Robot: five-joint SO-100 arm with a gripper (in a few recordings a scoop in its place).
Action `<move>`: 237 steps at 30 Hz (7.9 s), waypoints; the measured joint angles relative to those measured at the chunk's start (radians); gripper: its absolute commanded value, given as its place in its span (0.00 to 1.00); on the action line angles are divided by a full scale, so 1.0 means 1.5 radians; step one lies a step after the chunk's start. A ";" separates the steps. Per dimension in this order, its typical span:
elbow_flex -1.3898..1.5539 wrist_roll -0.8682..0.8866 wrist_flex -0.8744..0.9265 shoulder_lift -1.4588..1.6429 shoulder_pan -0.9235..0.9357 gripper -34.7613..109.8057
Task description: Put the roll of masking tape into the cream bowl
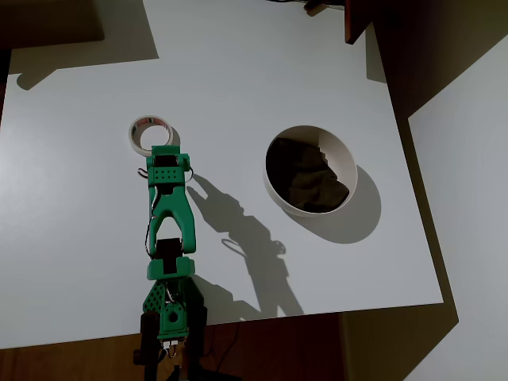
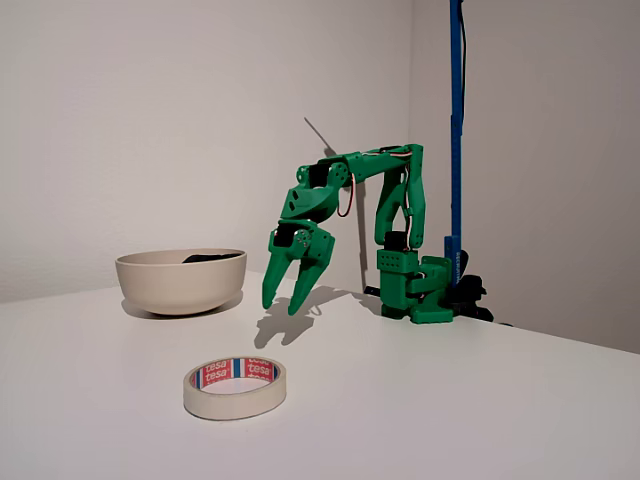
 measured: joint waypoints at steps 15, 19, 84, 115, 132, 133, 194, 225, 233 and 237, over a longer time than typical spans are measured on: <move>-0.201 0.001 0.106 -0.100 -0.013 0.35; -0.209 0.004 0.116 -0.125 -0.044 0.35; -0.483 -0.002 0.184 -0.468 -0.019 0.31; -0.481 -0.012 0.265 -0.338 -0.009 0.18; -0.525 0.014 0.372 0.025 0.005 0.18; -0.533 0.010 0.372 0.033 0.017 0.18; -0.616 -0.061 0.140 -0.353 0.663 0.18; -0.720 0.005 0.159 -0.320 0.630 0.18; -0.722 0.000 0.266 -0.186 0.510 0.18; -0.726 -0.009 0.336 -0.100 0.424 0.18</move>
